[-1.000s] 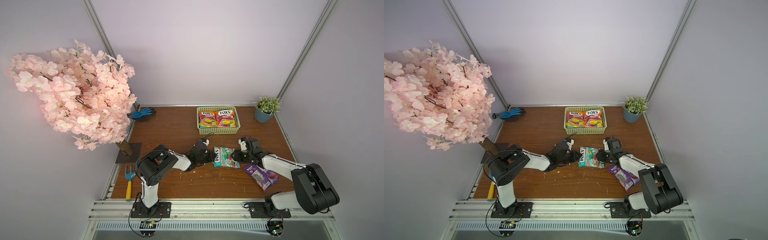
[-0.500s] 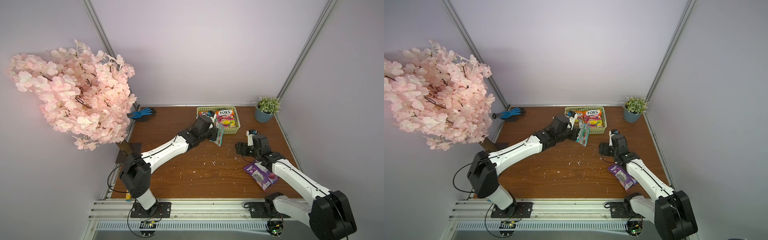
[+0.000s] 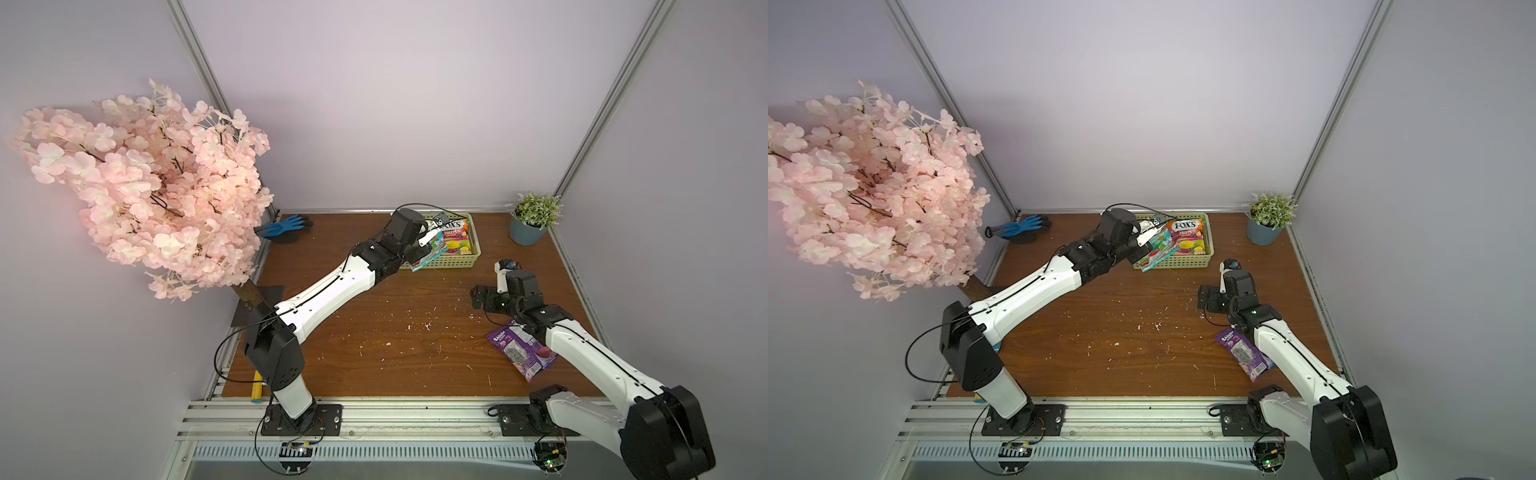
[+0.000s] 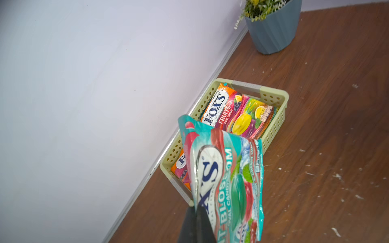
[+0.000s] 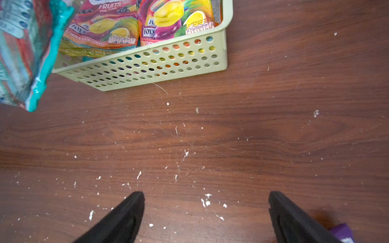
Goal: Put the candies in the basket
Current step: Place the candy in the basket.
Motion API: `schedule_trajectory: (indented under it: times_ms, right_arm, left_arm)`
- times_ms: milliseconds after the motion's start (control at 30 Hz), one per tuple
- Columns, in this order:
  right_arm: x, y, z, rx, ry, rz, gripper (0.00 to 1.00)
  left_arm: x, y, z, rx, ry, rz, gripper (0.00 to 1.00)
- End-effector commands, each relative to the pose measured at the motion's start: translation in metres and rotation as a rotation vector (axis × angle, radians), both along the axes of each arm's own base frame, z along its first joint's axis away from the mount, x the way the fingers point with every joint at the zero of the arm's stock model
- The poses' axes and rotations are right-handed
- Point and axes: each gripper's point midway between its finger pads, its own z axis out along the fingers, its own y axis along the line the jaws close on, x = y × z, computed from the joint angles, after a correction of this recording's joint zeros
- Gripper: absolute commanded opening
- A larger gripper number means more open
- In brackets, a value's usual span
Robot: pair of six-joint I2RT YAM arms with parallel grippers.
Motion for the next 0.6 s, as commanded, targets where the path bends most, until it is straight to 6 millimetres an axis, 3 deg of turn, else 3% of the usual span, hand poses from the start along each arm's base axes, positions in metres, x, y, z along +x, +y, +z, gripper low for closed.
schedule_trajectory:
  times_ms: [0,333,567]
  right_arm:
    - [0.000,0.004,0.010,0.025,-0.029,0.015,0.98]
    - [0.001,0.003,0.014,0.024,-0.038,0.007,0.98]
    - [0.004,0.007,0.009,0.029,-0.027,0.018,0.98]
  left_arm:
    - [0.020,0.005,0.010,0.077,-0.078,-0.081,0.00]
    - [0.067,0.006,-0.038,0.150,-0.018,-0.196,0.00]
    - [0.106,0.001,-0.068,0.196,-0.088,-0.194,0.01]
